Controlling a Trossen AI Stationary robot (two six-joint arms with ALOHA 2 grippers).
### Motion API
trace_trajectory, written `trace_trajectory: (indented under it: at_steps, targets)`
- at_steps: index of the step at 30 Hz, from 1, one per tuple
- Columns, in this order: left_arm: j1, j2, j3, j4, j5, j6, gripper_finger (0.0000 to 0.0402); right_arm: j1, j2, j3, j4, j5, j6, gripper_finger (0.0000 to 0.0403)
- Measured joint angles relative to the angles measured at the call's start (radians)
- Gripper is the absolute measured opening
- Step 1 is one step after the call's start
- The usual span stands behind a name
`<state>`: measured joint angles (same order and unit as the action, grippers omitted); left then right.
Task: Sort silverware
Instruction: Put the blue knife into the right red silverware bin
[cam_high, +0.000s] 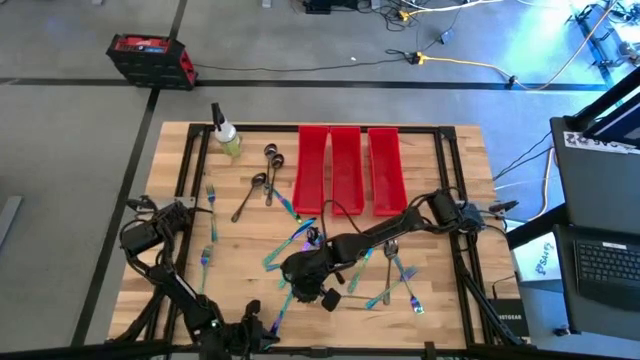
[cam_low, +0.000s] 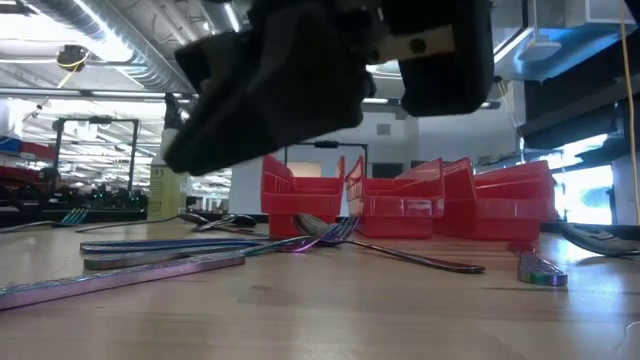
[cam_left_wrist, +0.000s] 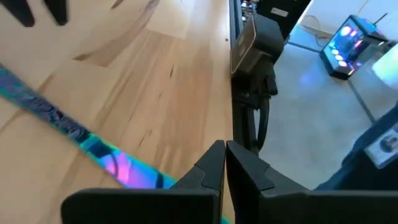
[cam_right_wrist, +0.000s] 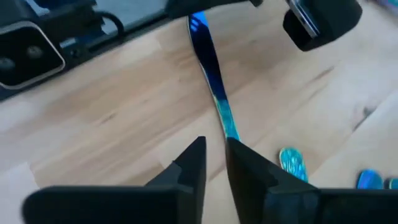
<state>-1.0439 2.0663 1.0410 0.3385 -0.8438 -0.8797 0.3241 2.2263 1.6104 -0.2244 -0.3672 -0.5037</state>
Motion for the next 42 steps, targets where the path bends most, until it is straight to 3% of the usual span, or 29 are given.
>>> trace_trajectory:
  at_steps: [3, 8, 22, 30, 42]
  targets:
    - [-0.024, -0.004, 0.018, -0.075, -0.035, -0.003, 0.0, -0.005, 0.002, 0.0, 0.021, 0.004, 0.0, 0.0075]
    - [-0.038, -0.005, 0.054, -0.347, -0.028, -0.178, 0.0, -0.033, 0.009, 0.0, 0.098, 0.033, -0.001, 0.0083]
    - [-0.034, -0.005, 0.059, -0.337, 0.013, -0.217, 0.0, -0.08, 0.036, -0.001, 0.098, -0.178, -0.003, 0.0083]
    - [-0.034, -0.006, 0.06, -0.439, -0.006, -0.297, 0.0, -0.076, 0.045, -0.001, 0.108, -0.179, -0.127, 0.0083]
    - [-0.036, -0.007, 0.06, -0.46, 0.015, -0.331, 0.0, -0.075, 0.117, -0.001, 0.114, -0.149, -0.069, 0.0083]
